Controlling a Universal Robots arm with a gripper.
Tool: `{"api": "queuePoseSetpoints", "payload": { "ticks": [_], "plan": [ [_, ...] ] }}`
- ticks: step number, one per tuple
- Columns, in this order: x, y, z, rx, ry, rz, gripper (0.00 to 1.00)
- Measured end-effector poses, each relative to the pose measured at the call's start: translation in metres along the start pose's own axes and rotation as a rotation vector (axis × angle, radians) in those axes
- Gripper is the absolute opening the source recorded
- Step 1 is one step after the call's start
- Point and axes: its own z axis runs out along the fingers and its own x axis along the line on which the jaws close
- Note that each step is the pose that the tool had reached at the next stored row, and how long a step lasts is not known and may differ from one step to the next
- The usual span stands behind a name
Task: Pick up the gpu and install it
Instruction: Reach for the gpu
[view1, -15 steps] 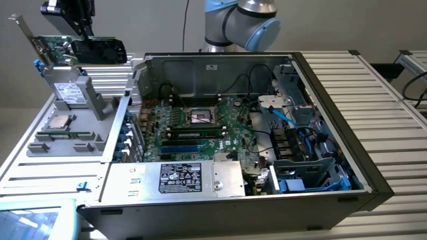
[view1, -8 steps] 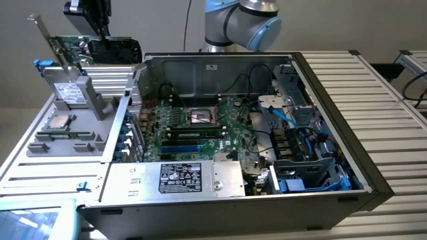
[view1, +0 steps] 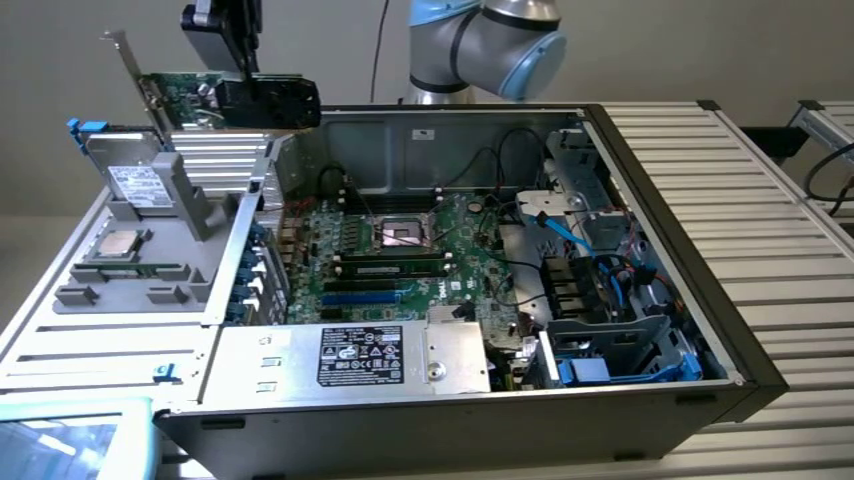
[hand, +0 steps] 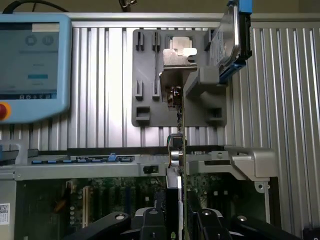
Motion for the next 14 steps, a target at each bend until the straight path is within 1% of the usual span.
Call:
{"api": "queuePoseSetpoints", "payload": {
  "ticks": [14],
  "plan": [
    [-0.001, -0.0633, -0.0062, -0.0003, 0.0001, -0.008, 0.28]
  ]
}}
